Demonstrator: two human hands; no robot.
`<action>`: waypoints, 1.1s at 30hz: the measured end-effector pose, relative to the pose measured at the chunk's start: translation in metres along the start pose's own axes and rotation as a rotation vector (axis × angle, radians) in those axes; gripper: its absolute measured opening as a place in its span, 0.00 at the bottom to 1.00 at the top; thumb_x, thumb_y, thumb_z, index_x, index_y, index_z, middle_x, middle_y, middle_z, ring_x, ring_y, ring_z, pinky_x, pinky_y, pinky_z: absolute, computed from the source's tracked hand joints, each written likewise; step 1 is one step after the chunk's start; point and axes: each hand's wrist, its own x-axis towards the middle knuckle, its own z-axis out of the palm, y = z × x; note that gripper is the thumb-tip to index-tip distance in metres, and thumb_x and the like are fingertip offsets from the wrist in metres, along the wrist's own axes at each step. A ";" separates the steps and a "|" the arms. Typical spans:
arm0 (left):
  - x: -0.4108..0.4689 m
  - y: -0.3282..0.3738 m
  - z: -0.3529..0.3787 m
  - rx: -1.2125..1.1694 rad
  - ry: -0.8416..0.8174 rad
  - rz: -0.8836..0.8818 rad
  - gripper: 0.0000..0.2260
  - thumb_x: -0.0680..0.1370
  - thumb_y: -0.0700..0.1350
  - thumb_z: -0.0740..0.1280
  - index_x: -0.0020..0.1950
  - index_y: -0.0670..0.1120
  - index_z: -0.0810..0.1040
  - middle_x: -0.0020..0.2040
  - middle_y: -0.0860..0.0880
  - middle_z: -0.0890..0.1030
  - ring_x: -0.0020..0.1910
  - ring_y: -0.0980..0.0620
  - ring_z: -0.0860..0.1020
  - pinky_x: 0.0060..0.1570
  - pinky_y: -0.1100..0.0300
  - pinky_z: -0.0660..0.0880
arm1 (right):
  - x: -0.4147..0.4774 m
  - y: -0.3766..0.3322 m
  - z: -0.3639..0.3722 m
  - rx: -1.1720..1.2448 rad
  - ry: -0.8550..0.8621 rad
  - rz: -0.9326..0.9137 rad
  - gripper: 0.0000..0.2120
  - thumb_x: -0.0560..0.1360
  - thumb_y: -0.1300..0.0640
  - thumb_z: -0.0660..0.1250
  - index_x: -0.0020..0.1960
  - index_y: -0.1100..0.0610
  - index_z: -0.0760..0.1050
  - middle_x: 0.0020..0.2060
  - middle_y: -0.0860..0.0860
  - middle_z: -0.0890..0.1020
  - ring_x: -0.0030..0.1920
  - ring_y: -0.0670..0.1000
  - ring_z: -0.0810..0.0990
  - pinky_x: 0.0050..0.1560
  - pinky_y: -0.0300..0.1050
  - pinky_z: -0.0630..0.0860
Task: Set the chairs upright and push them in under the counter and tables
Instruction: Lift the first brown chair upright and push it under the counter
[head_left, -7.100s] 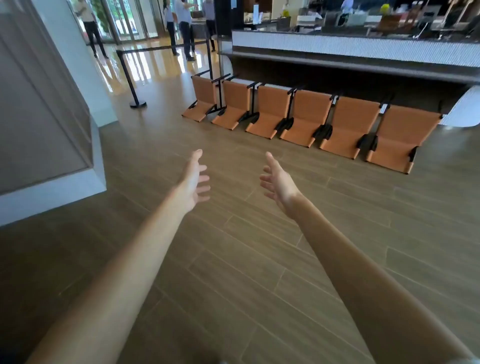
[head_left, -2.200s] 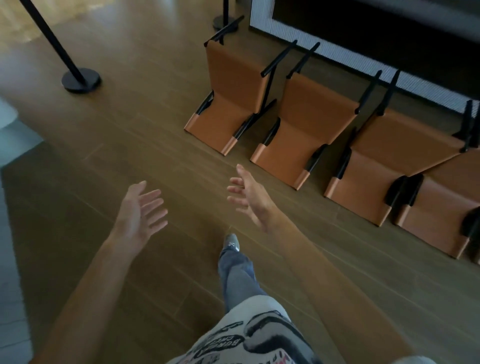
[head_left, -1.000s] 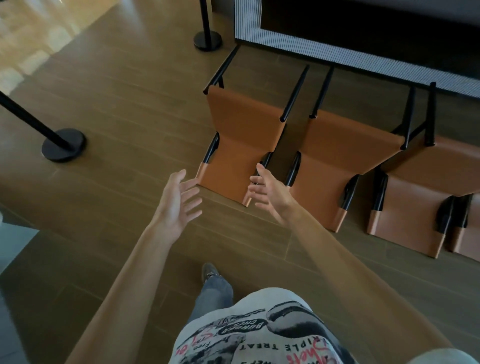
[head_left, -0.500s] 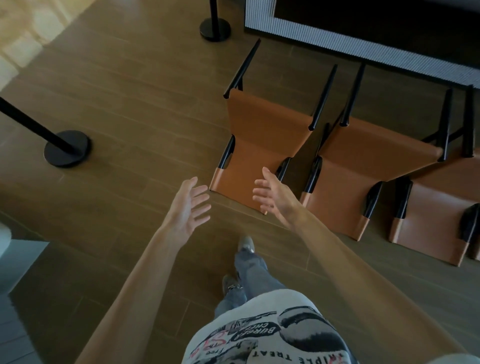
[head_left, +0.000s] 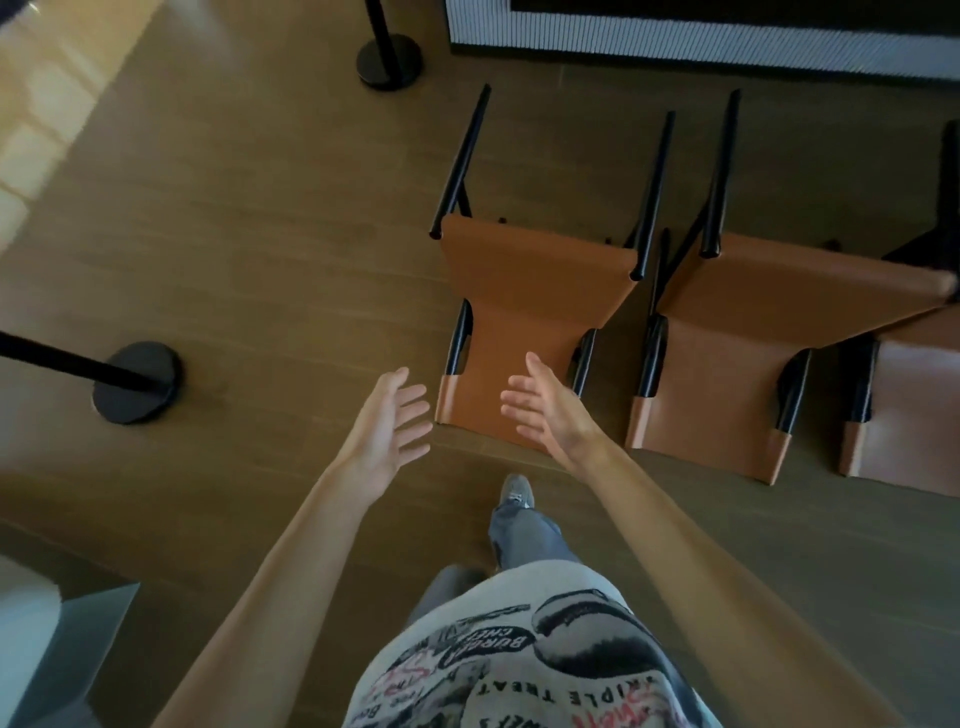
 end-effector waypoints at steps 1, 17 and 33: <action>0.007 0.005 0.003 0.022 -0.005 -0.011 0.26 0.80 0.60 0.58 0.71 0.45 0.71 0.69 0.43 0.73 0.66 0.42 0.73 0.67 0.42 0.67 | 0.005 -0.002 -0.001 0.014 0.015 0.006 0.32 0.79 0.36 0.51 0.72 0.59 0.66 0.67 0.57 0.74 0.65 0.54 0.75 0.70 0.55 0.66; 0.227 -0.047 0.017 0.185 -0.153 -0.179 0.27 0.80 0.61 0.57 0.73 0.45 0.69 0.70 0.43 0.72 0.67 0.42 0.72 0.68 0.43 0.66 | 0.174 0.101 -0.038 0.216 0.189 0.084 0.29 0.79 0.36 0.53 0.68 0.56 0.71 0.63 0.53 0.78 0.61 0.50 0.78 0.68 0.52 0.68; 0.601 -0.271 -0.028 0.224 -0.140 -0.226 0.25 0.80 0.61 0.58 0.69 0.47 0.73 0.66 0.45 0.75 0.63 0.44 0.75 0.64 0.46 0.70 | 0.492 0.361 -0.119 0.228 0.112 0.092 0.29 0.78 0.36 0.54 0.67 0.56 0.72 0.61 0.53 0.80 0.61 0.51 0.79 0.67 0.52 0.69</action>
